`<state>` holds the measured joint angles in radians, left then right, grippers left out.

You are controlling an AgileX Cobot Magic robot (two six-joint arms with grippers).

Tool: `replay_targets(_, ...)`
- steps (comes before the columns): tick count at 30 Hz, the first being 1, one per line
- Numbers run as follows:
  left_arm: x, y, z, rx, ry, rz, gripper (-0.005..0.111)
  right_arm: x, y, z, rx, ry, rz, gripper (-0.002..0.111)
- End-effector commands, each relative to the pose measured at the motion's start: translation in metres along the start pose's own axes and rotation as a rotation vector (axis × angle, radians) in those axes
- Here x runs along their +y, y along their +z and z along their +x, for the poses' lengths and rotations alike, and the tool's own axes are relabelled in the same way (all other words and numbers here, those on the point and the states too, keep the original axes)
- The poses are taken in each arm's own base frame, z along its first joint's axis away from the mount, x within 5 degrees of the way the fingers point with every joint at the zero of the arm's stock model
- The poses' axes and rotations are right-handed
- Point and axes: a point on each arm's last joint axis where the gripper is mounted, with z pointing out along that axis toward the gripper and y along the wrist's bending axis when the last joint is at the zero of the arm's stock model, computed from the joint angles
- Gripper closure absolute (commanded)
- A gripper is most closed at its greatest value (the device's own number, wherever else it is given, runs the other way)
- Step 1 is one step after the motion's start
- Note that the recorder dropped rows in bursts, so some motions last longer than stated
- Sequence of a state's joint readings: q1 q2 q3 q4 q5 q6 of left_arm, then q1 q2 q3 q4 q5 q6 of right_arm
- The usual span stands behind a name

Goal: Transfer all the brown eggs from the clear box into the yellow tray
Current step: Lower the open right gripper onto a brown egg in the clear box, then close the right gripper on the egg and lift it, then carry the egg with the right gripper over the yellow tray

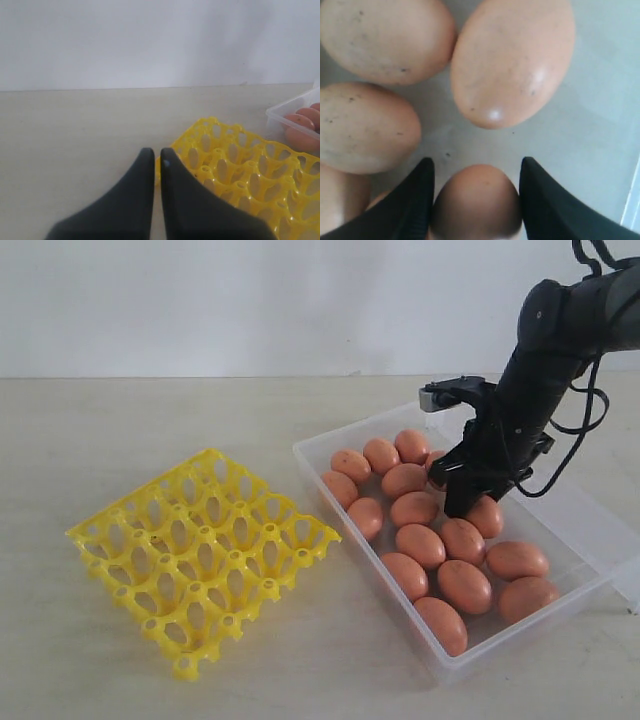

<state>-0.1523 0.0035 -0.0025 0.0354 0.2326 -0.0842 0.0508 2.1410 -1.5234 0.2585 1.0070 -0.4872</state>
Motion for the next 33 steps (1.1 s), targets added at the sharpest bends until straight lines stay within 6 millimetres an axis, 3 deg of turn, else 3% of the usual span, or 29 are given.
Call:
replay_targets(1,0.0,0.0,0.0,-0.008,-0.003,-0.001,0.103,0.006,-0.029,-0.003,-0.086,0.037,0.029,0.108)
replay_targets(8,0.0,0.0,0.0,-0.008,-0.003,-0.001,0.103,0.018,-0.084,-0.007,-0.289,0.084,0.076,0.108)
replay_targets(15,0.0,0.0,0.0,-0.008,-0.003,-0.001,0.103,0.051,-0.112,-0.016,-0.46,0.064,-0.073,0.108)
replay_targets(18,0.0,0.0,0.0,-0.008,-0.003,-0.001,0.103,0.081,-0.111,-0.026,-0.518,-0.041,-0.146,0.109)
replay_targets(27,0.0,0.0,0.0,-0.008,-0.003,-0.001,0.103,0.22,-0.092,-0.038,-0.622,-0.456,-0.207,0.109)
replay_targets(33,0.0,0.0,0.0,-0.008,-0.003,-0.001,0.103,0.275,-0.086,-0.034,-0.712,-0.572,-0.199,0.109)
